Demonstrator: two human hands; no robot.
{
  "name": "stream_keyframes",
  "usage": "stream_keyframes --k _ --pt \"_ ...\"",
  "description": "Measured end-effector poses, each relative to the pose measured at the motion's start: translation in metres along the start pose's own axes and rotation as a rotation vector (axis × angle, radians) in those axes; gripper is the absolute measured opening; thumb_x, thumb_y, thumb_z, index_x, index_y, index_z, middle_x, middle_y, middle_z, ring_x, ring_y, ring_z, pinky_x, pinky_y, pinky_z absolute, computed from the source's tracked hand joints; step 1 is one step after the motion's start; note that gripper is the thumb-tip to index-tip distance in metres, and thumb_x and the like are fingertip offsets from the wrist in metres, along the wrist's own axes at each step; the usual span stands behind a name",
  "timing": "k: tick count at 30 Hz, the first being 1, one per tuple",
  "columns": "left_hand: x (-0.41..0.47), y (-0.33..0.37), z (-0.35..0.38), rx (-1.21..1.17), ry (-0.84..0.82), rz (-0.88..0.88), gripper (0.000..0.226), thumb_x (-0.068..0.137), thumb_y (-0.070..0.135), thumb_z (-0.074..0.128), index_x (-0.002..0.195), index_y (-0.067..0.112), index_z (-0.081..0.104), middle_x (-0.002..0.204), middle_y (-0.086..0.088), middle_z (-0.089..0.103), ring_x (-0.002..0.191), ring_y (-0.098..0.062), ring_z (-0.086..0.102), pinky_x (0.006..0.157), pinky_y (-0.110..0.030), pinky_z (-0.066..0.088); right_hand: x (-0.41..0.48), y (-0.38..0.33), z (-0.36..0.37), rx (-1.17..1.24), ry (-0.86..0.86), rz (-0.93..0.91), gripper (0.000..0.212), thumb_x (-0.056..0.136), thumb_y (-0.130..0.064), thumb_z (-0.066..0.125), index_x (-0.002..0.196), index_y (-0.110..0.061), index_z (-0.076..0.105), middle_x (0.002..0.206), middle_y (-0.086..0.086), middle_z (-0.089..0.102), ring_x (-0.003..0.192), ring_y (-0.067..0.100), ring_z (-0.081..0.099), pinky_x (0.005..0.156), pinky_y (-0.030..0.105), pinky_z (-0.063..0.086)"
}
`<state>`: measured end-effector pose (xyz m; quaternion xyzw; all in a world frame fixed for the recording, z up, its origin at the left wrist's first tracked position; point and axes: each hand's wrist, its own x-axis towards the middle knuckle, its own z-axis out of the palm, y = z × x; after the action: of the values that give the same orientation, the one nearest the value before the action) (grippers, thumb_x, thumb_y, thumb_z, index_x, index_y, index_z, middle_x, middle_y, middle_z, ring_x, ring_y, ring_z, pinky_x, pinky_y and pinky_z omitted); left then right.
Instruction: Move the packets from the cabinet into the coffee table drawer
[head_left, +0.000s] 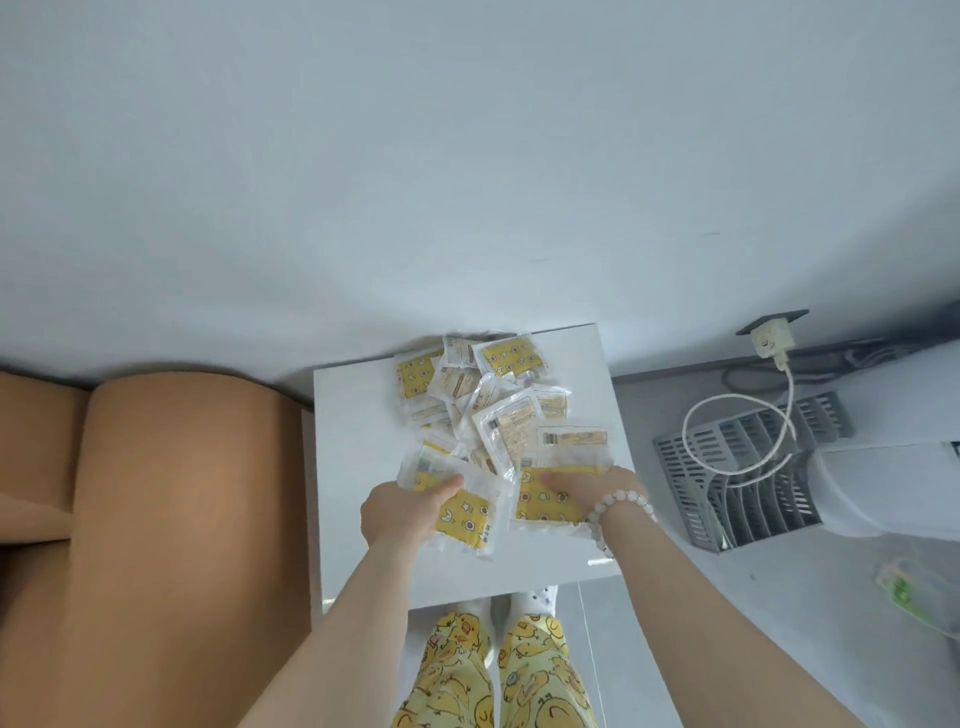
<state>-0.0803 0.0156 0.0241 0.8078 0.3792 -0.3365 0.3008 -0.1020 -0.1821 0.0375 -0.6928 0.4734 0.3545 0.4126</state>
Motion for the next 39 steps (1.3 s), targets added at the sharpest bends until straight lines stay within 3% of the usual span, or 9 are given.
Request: stream_keyframes --k 8,12,17,21,25,29,33,37,39 --pt "-0.073 0.082 -0.049 -0.080 -0.069 0.255 0.046 0.071 0.050 0.075 0.066 0.012 0.050 0.062 -0.001 0.054 0.057 -0.015 0.054 0.053 -0.024 0.043 -0.070 -0.036 -0.060 0.253 0.099 -0.074 0.035 0.068 -0.037 0.080 0.076 -0.014 0.056 0.085 0.006 0.064 0.080 0.023 0.062 0.083 0.034 0.053" --pt "-0.113 0.117 -0.056 -0.096 -0.171 0.407 0.045 0.066 0.048 0.079 0.080 0.008 0.065 0.082 -0.004 0.071 0.077 -0.022 0.069 0.075 -0.033 0.054 -0.105 -0.040 -0.093 0.386 0.160 -0.111 0.044 0.067 -0.036 0.080 0.096 -0.009 0.059 0.098 0.008 0.066 0.090 0.024 0.064 0.085 0.035 0.052" --pt "-0.169 0.178 -0.063 -0.029 -0.238 0.598 0.041 0.070 0.046 0.077 0.084 0.010 0.063 0.079 0.000 0.063 0.073 -0.017 0.062 0.054 -0.022 0.044 -0.142 -0.039 -0.143 0.621 0.257 -0.135 0.055 0.059 -0.039 0.083 0.098 -0.009 0.059 0.099 0.007 0.066 0.091 0.023 0.065 0.087 0.036 0.054" --pt "-0.206 0.205 -0.050 0.055 -0.297 0.734 0.039 0.071 0.045 0.076 0.081 0.010 0.064 0.078 0.000 0.065 0.077 -0.020 0.064 0.064 -0.026 0.050 -0.168 -0.023 -0.186 0.762 0.338 -0.141 0.070 0.050 -0.040 0.086 0.108 -0.009 0.061 0.097 0.005 0.069 0.089 0.020 0.067 0.086 0.034 0.055" --pt "-0.248 0.217 -0.021 0.157 -0.403 0.864 0.041 0.069 0.045 0.079 0.086 0.010 0.064 0.084 -0.003 0.067 0.081 -0.022 0.065 0.076 -0.031 0.055 -0.178 0.014 -0.215 0.955 0.437 -0.163 0.101 0.018 -0.048 0.082 0.108 -0.009 0.060 0.098 0.005 0.069 0.088 0.022 0.068 0.085 0.038 0.056" --pt "-0.288 0.212 0.015 0.267 -0.479 0.971 0.045 0.067 0.048 0.080 0.091 0.013 0.064 0.091 -0.004 0.068 0.085 -0.022 0.065 0.080 -0.032 0.055 -0.196 0.067 -0.224 1.069 0.536 -0.090 0.071 0.050 -0.041 0.088 0.104 -0.007 0.057 0.103 0.009 0.068 0.093 0.024 0.067 0.089 0.039 0.054" --pt "-0.339 0.196 0.049 0.376 -0.550 1.064 0.036 0.066 0.046 0.082 0.079 0.018 0.062 0.096 -0.005 0.070 0.088 -0.023 0.067 0.083 -0.033 0.055 -0.217 0.123 -0.232 1.211 0.602 -0.087 0.088 0.036 -0.046 0.088 0.111 -0.010 0.061 0.098 0.007 0.070 0.091 0.024 0.068 0.087 0.040 0.055" --pt "-0.394 0.168 0.087 0.472 -0.636 1.103 0.080 0.046 0.059 0.085 0.107 0.010 0.066 0.105 -0.009 0.071 0.097 -0.028 0.068 0.086 -0.040 0.055 -0.256 0.180 -0.239 1.334 0.688 -0.084 0.086 0.057 -0.044 0.085 0.128 -0.007 0.053 0.120 0.007 0.061 0.112 0.028 0.060 0.074 0.028 0.053" --pt "-0.422 0.147 0.108 0.488 -0.677 1.140 0.076 0.050 0.055 0.086 0.105 0.008 0.065 0.103 -0.008 0.070 0.096 -0.027 0.068 0.084 -0.036 0.055 -0.271 0.215 -0.238 1.357 0.719 -0.055 0.111 0.038 -0.059 0.082 0.133 -0.012 0.051 0.123 0.005 0.060 0.115 0.028 0.058 0.082 0.031 0.053"
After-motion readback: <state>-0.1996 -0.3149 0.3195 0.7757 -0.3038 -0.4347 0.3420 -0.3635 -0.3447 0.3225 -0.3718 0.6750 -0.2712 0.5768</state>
